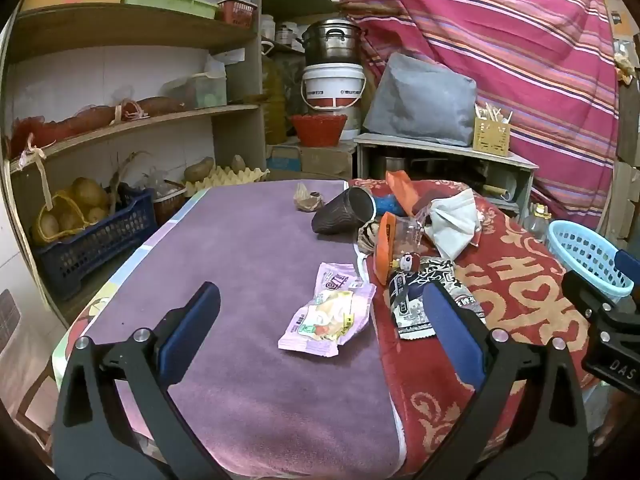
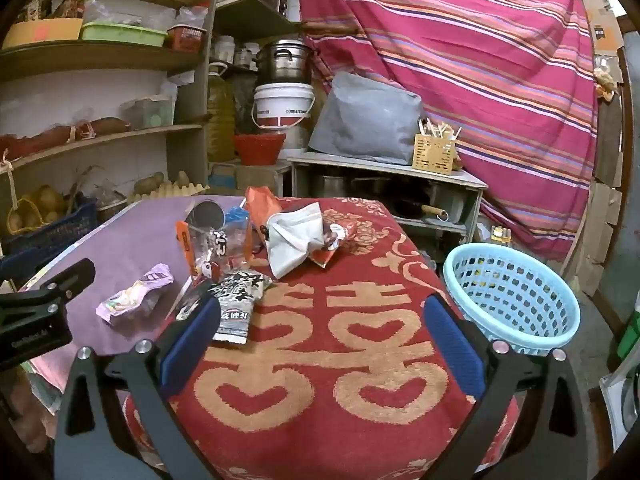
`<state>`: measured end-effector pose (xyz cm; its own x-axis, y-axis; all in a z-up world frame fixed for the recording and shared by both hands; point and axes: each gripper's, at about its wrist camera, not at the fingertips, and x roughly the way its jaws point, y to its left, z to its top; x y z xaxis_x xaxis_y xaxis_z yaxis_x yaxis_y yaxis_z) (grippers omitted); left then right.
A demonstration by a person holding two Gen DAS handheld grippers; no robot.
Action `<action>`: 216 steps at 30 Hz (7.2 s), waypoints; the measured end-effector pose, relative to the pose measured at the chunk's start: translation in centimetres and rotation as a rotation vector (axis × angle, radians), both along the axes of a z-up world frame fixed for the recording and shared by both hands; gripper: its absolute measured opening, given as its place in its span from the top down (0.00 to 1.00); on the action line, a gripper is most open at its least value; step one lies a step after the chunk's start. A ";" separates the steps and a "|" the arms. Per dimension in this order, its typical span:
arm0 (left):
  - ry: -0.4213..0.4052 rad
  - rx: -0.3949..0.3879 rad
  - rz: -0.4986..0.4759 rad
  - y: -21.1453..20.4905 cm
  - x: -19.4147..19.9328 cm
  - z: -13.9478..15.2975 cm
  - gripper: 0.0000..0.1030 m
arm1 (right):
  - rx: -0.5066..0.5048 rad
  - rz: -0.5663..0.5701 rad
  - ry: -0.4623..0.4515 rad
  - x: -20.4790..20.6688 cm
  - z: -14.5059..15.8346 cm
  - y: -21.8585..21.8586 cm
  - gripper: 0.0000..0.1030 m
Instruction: Collect trash
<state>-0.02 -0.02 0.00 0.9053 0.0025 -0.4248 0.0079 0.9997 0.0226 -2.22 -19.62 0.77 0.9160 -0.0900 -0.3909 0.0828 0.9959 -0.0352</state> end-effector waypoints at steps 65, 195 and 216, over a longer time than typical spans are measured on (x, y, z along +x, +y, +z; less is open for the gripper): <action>-0.008 0.005 0.002 -0.3 -0.1 0.1 0.05 | -0.010 -0.006 0.001 0.4 -0.6 -0.2 0.04; 0.203 0.091 -0.084 -0.8 5.8 -5.6 0.25 | 0.026 -0.070 0.198 5.5 -2.9 -2.5 0.04; 0.185 0.159 -0.077 1.1 6.7 -5.6 0.64 | -0.016 0.039 0.232 9.0 -4.1 3.7 0.04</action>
<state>6.69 1.08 -5.63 0.8121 0.0167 -0.5833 0.1022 0.9801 0.1703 6.77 -15.96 -3.29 0.8050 -0.0642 -0.5898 0.0322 0.9974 -0.0647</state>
